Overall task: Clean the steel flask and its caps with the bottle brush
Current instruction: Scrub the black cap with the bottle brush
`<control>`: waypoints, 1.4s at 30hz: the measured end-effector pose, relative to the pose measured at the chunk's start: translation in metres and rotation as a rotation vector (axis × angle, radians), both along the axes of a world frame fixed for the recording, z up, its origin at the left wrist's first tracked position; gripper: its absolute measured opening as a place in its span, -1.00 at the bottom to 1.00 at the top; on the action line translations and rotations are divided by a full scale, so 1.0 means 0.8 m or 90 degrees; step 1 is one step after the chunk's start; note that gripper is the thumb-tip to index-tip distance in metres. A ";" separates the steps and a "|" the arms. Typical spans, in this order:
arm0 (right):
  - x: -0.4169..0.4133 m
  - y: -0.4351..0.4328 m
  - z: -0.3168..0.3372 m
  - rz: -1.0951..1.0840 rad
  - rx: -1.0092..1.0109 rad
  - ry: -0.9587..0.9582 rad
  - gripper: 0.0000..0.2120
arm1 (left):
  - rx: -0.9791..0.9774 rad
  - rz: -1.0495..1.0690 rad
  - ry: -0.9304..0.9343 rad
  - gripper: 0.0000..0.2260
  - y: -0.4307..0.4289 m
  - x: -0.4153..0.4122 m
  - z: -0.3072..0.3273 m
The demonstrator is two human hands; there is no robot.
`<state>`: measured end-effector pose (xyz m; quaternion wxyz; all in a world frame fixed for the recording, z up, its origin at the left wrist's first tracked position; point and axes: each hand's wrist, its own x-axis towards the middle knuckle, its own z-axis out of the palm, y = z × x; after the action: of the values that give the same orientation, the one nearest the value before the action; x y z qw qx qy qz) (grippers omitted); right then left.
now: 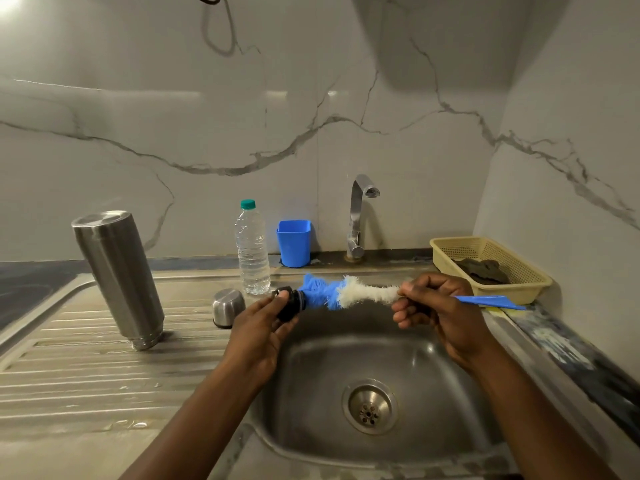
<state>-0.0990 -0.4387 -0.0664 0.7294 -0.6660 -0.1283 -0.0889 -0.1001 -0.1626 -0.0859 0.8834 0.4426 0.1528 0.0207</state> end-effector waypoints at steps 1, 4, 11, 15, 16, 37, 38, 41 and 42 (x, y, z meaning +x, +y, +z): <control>0.000 0.003 -0.001 0.001 -0.003 -0.003 -0.81 | 0.003 -0.017 0.002 -0.79 -0.003 -0.001 -0.002; -0.001 0.007 -0.003 0.006 0.000 -0.007 -0.83 | 0.005 -0.066 -0.002 -0.80 -0.013 -0.005 -0.004; -0.003 0.000 0.003 0.000 0.022 -0.012 -0.82 | -0.032 -0.023 -0.006 -0.81 0.006 0.003 -0.003; -0.003 0.009 -0.004 0.021 -0.002 -0.008 -0.81 | -0.022 -0.068 -0.001 -0.83 -0.002 -0.002 -0.004; -0.002 0.006 -0.002 0.014 0.001 -0.009 -0.83 | -0.019 -0.057 -0.001 -0.84 -0.001 0.000 -0.003; -0.005 0.001 0.004 0.009 0.009 -0.013 -0.84 | -0.080 -0.040 -0.019 -0.81 0.009 0.009 0.000; -0.005 0.000 0.004 0.007 0.008 -0.015 -0.83 | -0.080 -0.033 -0.022 -0.82 0.011 0.010 0.000; -0.007 0.011 0.001 0.023 -0.007 -0.019 -0.84 | -0.055 -0.072 -0.004 -0.81 0.005 0.004 -0.005; -0.008 0.014 0.000 0.026 -0.011 -0.018 -0.84 | -0.054 -0.089 0.003 -0.79 0.002 0.003 -0.008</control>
<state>-0.1053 -0.4278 -0.0667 0.7232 -0.6684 -0.1532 -0.0825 -0.0976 -0.1610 -0.0922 0.9003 0.4143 0.1247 -0.0485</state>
